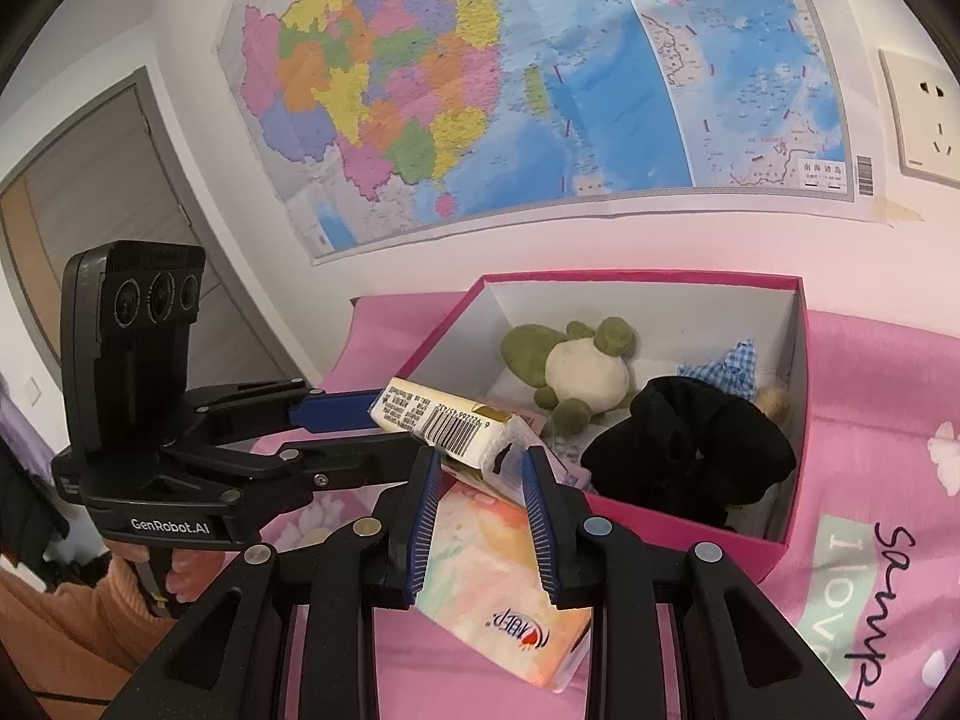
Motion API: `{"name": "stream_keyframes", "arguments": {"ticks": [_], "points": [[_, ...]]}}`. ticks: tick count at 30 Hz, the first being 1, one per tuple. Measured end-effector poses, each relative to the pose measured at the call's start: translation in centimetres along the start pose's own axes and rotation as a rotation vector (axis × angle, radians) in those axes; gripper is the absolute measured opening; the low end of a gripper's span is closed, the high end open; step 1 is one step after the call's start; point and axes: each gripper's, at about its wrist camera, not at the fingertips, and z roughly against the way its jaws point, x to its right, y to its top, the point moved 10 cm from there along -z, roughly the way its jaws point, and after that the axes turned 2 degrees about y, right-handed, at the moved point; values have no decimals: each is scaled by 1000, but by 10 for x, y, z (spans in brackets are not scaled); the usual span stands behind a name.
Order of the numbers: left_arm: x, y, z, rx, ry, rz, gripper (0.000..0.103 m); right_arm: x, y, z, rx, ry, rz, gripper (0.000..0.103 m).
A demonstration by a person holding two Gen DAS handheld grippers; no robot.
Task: Organize soft objects
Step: 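Carry the cream-yellow packet over the pink box with the right tool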
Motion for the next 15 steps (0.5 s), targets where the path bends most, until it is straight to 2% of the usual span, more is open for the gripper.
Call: {"name": "stream_keyframes", "arguments": {"ticks": [15], "points": [[-11, 10, -16, -20, 12, 9, 46, 16, 10, -14, -13, -9, -23, 28]]}}
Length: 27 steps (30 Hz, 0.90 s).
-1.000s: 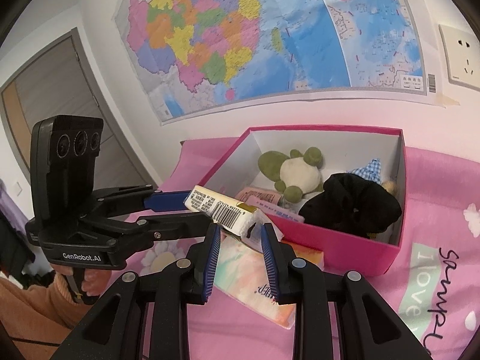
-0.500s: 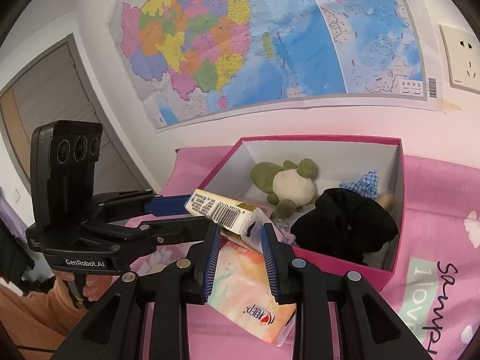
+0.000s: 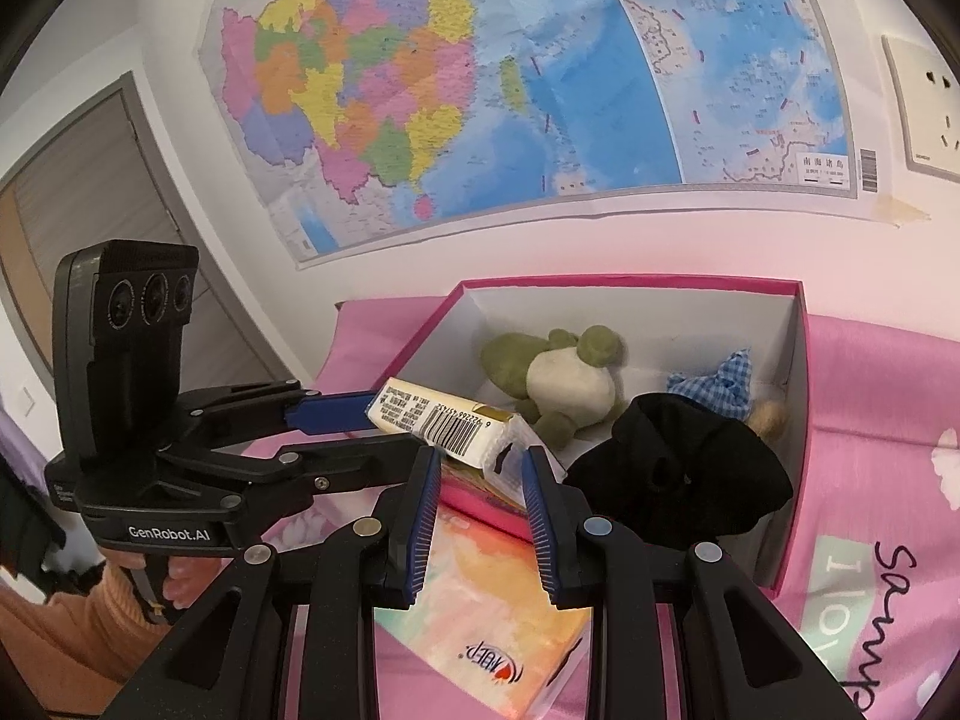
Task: Organize soft objects
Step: 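Carry the cream-yellow packet over the pink box with the right tool, then lower the cream-yellow packet into the box and open the right tool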
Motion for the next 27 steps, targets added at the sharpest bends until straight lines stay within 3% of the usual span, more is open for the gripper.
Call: {"name": "stream_keyframes", "arguments": {"ticks": [27], "points": [[-23, 13, -46, -83, 44, 29, 46, 32, 18, -30, -22, -28, -71, 28]]}}
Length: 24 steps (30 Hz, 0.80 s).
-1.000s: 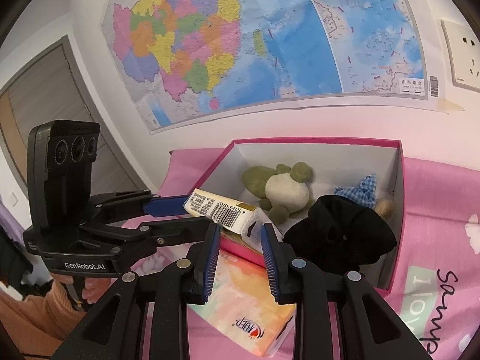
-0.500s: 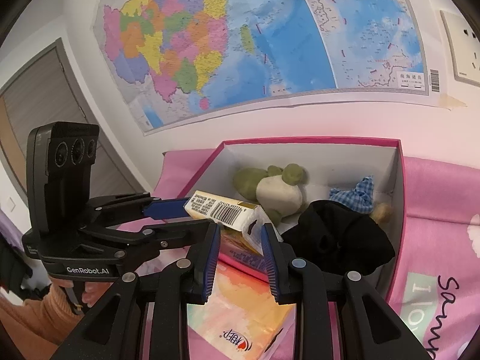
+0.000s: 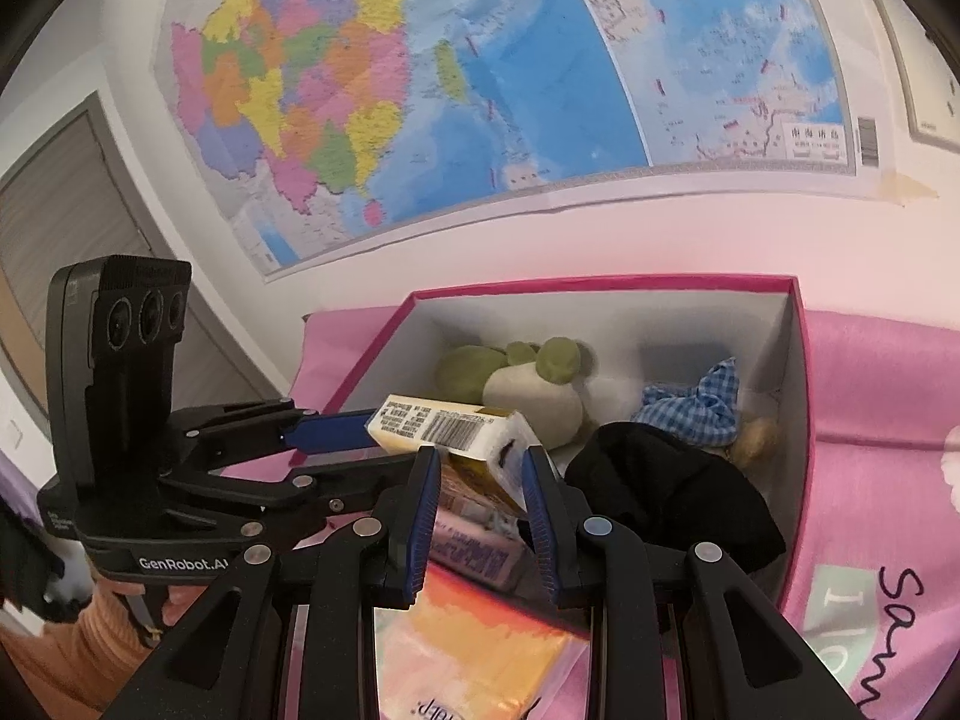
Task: Organize soft objects
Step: 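Lower the cream-yellow packet into the box and open the right tool, then withdraw the open right tool from the pink box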
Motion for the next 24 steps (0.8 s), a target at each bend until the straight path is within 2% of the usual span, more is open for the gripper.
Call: {"name": "stream_keyframes", "arguments": {"ticks": [2, 4, 5, 6, 10, 14, 18, 20, 21, 24], "points": [[-4, 1, -3, -2, 14, 8, 48, 3, 0, -4, -4, -10, -10, 28], [-9, 0, -3, -1, 28, 19, 56, 7, 0, -9, -7, -36, -14, 29], [-12, -1, -3, 5, 39, 23, 66, 8, 0, -10, -7, -50, -14, 30], [-14, -2, -2, 11, 50, 25, 73, 9, 0, -10, -7, -65, -7, 34], [-21, -8, 10, 48, 79, 36, 86, 9, -3, -3, 14, -105, 21, 48], [-24, -17, 35, 130, 129, 27, 100, 2, -9, 13, 54, -152, 72, 70], [-23, -32, 63, 207, 185, 31, 102, -9, -22, 32, 93, -188, 118, 87], [-23, -42, 71, 218, 222, 27, 102, -15, -30, 39, 103, -210, 145, 93], [-21, -48, 75, 226, 228, 30, 102, -18, -35, 42, 110, -221, 152, 99], [-21, -66, 82, 244, 249, 56, 102, -24, -53, 51, 127, -250, 164, 103]]}}
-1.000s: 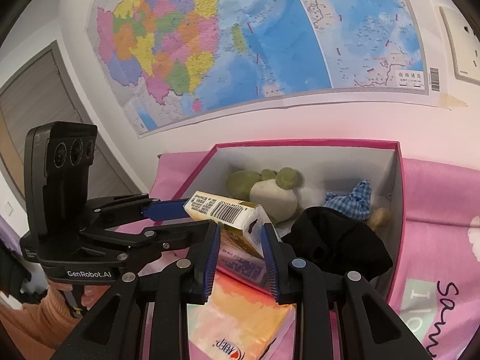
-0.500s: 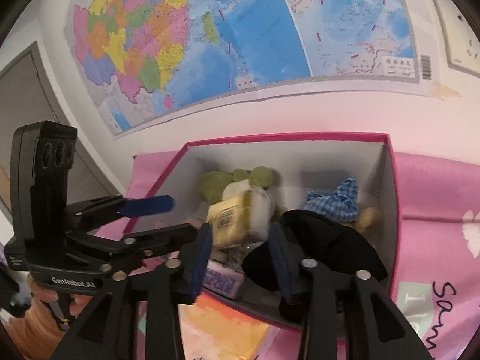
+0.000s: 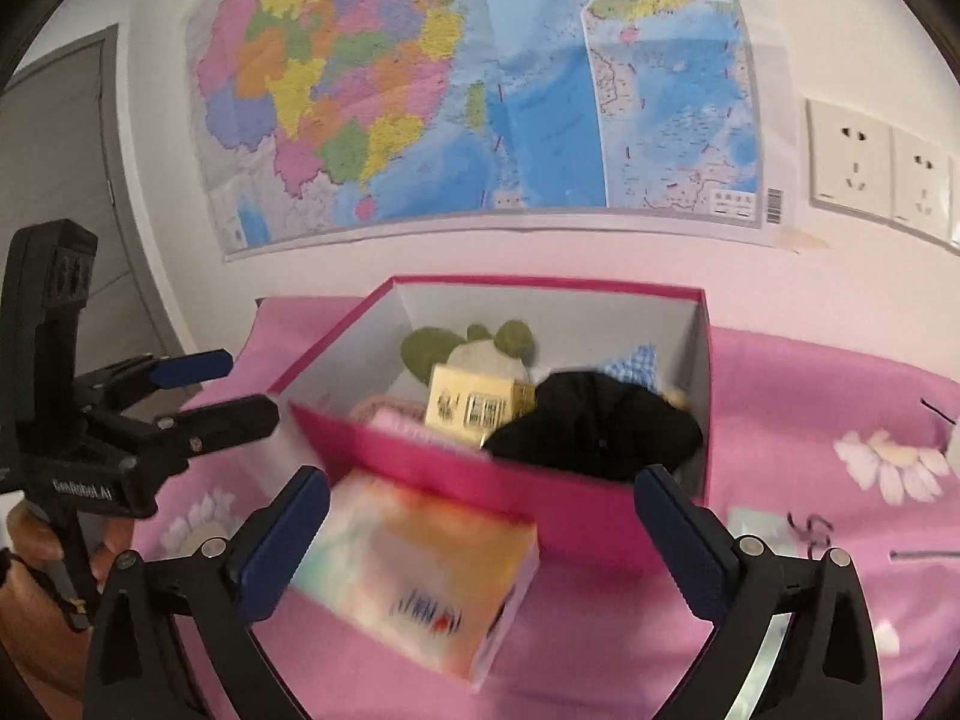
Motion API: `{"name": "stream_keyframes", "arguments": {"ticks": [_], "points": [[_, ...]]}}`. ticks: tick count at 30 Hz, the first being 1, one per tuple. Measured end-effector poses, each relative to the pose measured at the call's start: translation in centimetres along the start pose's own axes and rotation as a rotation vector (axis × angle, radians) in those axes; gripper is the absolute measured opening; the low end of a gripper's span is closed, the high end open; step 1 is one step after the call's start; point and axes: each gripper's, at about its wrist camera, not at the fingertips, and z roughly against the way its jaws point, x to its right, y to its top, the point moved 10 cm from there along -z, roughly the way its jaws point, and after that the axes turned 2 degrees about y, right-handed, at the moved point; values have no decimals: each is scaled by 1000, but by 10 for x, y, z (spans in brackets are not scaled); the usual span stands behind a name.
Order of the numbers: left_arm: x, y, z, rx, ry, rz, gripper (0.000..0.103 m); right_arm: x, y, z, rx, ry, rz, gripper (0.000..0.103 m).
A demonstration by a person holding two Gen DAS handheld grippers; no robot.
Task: Organize soft objects
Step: 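Withdraw the open right tool from the pink box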
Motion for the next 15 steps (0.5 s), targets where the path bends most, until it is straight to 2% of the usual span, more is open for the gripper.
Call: {"name": "stream_keyframes", "arguments": {"ticks": [3, 9, 15], "points": [[-2, -19, 9, 1, 27, 10, 102, -6, -18, 13, 20, -37, 18, 103], [7, -52, 22, -28, 65, -10, 102, -22, -57, 25, -22, -36, 41, 103], [14, -77, 29, -63, 56, 11, 102, -33, -81, 29, -55, -17, 30, 103]]}}
